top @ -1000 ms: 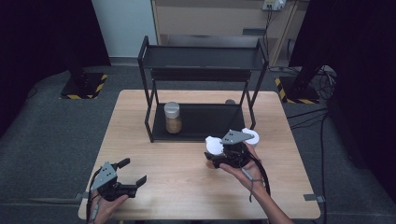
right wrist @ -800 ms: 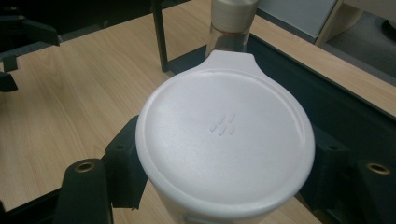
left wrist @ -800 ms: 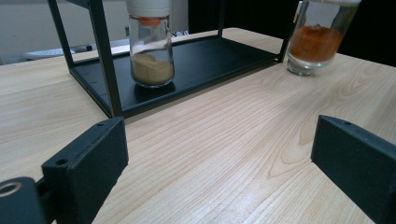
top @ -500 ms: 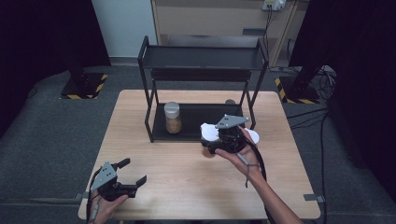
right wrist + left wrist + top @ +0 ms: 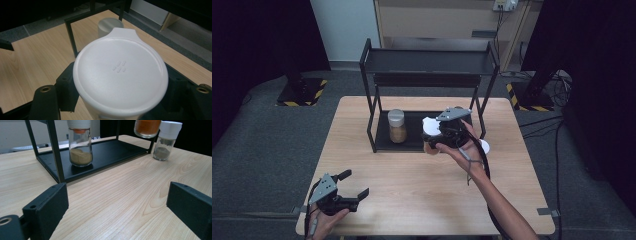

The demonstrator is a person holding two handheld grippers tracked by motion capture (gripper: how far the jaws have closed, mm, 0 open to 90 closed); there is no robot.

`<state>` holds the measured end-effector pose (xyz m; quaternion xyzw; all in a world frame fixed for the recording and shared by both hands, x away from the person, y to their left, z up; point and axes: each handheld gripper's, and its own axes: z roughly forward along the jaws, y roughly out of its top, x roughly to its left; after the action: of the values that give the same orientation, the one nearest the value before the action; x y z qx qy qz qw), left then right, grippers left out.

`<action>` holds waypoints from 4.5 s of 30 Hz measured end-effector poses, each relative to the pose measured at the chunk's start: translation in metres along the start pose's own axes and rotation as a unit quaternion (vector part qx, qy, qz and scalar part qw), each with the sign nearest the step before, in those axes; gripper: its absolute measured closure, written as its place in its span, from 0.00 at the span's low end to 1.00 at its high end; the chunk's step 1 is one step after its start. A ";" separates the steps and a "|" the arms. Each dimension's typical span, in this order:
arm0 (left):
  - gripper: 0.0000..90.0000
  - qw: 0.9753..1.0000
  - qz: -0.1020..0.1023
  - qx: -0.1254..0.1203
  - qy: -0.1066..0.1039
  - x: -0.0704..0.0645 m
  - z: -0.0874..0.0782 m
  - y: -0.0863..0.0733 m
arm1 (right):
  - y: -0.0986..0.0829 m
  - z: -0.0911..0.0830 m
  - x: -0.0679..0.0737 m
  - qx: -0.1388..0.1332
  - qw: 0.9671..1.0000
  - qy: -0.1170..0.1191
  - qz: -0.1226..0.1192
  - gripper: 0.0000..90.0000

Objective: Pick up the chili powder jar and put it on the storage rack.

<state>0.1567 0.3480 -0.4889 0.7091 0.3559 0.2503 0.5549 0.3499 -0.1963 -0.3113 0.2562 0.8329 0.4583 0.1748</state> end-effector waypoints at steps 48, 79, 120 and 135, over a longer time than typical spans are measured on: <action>0.03 1.000 -0.004 0.000 -0.005 0.003 0.001 -0.002 | 0.000 0.110 -0.034 0.016 0.996 -0.055 0.061 0.35; 0.04 1.000 -0.002 0.000 -0.007 0.003 0.001 -0.002 | -0.016 0.129 -0.037 0.022 0.996 -0.052 0.075 0.34; 0.03 1.000 0.000 0.002 -0.004 0.002 0.002 -0.001 | 0.004 0.065 -0.031 -0.032 0.997 -0.054 0.049 0.08; 0.03 1.000 -0.006 -0.002 -0.004 0.002 0.002 -0.002 | 0.016 0.016 -0.015 -0.051 0.998 -0.025 0.004 0.08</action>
<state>0.1588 0.3488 -0.4913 0.7068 0.3572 0.2449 0.5593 0.3750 -0.1875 -0.3048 0.2615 0.8027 0.4945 0.2067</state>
